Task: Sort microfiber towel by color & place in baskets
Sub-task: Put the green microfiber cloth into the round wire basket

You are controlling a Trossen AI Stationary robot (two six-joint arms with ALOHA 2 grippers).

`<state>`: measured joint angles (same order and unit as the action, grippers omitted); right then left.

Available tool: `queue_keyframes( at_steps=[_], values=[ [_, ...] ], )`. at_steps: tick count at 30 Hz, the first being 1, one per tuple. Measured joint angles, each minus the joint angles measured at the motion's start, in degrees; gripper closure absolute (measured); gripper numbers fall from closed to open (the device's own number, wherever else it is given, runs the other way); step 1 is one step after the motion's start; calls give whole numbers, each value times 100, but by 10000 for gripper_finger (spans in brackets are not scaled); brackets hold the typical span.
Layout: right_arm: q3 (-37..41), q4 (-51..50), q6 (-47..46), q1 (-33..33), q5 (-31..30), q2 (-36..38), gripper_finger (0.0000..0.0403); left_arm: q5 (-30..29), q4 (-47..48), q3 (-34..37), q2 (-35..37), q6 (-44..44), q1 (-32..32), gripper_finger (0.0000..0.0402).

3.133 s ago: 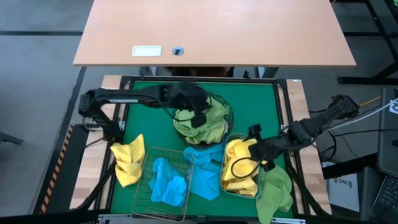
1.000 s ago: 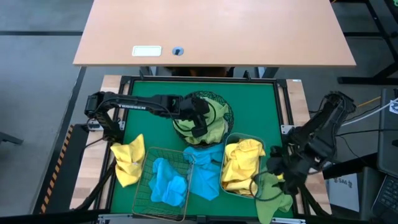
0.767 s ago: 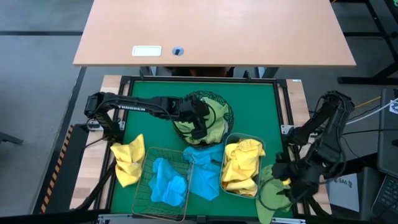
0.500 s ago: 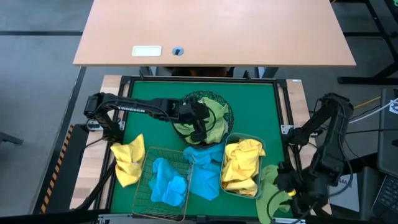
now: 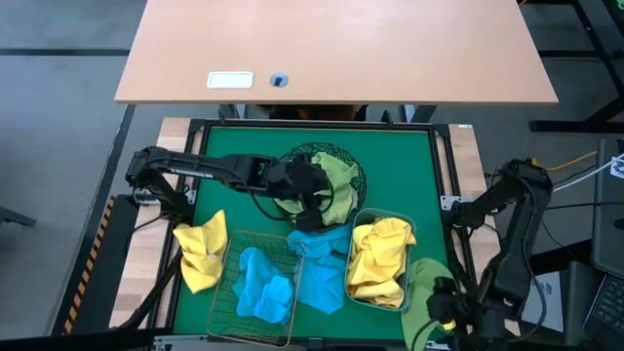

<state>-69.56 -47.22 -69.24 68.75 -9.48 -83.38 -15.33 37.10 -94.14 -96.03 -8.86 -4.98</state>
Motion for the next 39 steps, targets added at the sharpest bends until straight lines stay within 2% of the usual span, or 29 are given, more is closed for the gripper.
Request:
queue_keyframes(
  at_steps=[10, 21, 34, 39],
  values=[
    [0, -447, -262, -8, 53, -643, 33, -1, -33, -725, 1, 0, -352, 300],
    [0, -1424, -252, -15, 57, -1276, 33, -1, -4, -740, 0, 0, -487, 300],
    [0, -1426, -244, -15, 136, -1898, 33, -5, -6, -733, 0, 0, -606, 300],
    [0, -1064, -246, -15, 157, -2140, 33, -1, -3, -733, 0, 0, -691, 300]
  ],
)
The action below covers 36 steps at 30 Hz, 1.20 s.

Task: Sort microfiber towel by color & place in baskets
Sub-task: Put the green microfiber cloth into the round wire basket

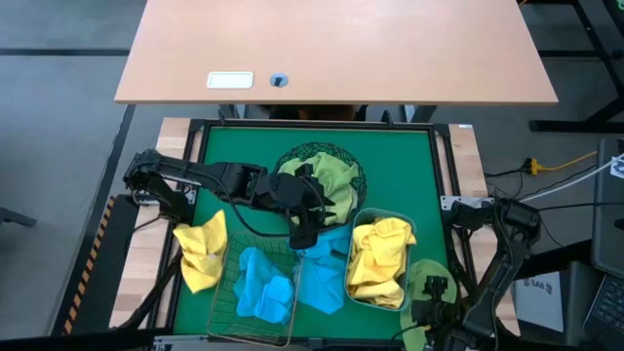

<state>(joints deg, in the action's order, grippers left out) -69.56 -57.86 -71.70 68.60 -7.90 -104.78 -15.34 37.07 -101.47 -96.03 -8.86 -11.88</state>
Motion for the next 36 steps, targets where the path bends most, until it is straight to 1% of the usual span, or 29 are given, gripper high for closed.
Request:
queue_keyframes(
  at_steps=[11, 14, 19, 22, 25, 28, 36],
  values=[
    [0, 1377, -2, 0, -170, -371, 33, -4, -5, 0, 0, 0, -132, 300],
    [-10, 1392, -2, 0, -172, -412, 33, -2, -3, 2, 0, 0, -135, 300],
    [-20, 1041, -5, 0, -203, -414, 34, -4, 1, 2, 0, 0, -133, 300],
    [-20, 994, -4, 2, -205, -414, 49, -4, 107, 2, 0, 0, -133, 300],
    [-17, 963, -4, 0, -204, -414, 85, -2, 381, 4, 24, 0, -135, 300],
    [-13, 940, -2, 0, -206, -415, 136, -2, 729, 4, 103, 0, -133, 300],
    [-2, 883, 20, 2, -367, -423, 306, 282, 1697, 7, 519, -121, -168, 300]
  ],
)
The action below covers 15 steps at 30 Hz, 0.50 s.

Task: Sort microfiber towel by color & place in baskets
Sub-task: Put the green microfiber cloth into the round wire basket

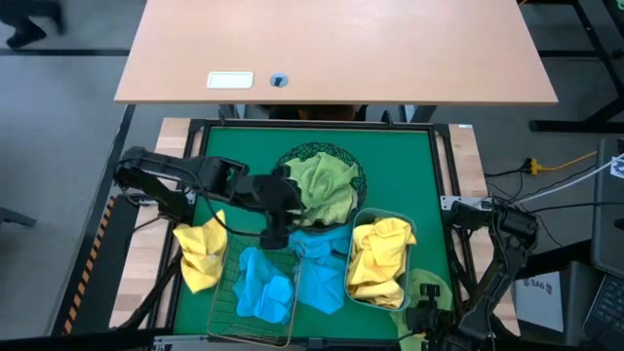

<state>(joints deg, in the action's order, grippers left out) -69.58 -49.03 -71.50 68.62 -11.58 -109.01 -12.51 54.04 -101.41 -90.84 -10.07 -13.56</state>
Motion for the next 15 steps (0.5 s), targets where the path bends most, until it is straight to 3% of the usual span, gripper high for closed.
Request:
queue_keyframes(
  at_steps=[4, 11, 15],
  values=[
    [2, -23, 4, 0, 9, 5, 384, -47, 354, 0, 281, -179, 4, 300],
    [10, -86, 2, -2, 66, 419, 357, -209, 1184, 0, 477, -710, 11, 300],
    [10, -104, 2, -2, 69, 857, 382, -320, 1343, 166, 484, -750, -34, 300]
  ],
)
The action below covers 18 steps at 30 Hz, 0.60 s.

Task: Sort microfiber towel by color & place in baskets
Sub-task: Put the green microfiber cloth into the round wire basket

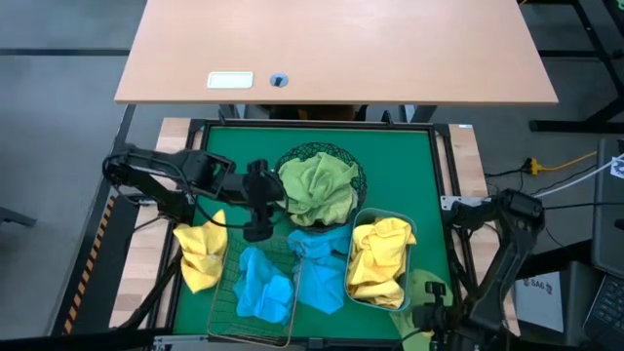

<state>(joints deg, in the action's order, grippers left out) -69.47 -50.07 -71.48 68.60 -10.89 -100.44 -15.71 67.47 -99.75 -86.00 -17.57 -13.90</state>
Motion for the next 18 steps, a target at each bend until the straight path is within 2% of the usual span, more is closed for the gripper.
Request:
queue_keyframes(
  at_steps=[3, 7, 11, 18],
  values=[
    [0, -40, 0, 0, 1, 409, 391, 74, 103, 336, -4, 5, -7, 300],
    [-2, -183, 0, -3, -7, 930, 379, 169, 288, 865, 158, -199, 9, 300],
    [-2, -335, 38, -134, 34, 1452, 382, 181, 308, 1516, 661, -770, 27, 300],
    [-4, -337, 875, -586, 1, 2332, 386, 191, 294, 2594, 1721, -2049, -77, 300]
  ],
)
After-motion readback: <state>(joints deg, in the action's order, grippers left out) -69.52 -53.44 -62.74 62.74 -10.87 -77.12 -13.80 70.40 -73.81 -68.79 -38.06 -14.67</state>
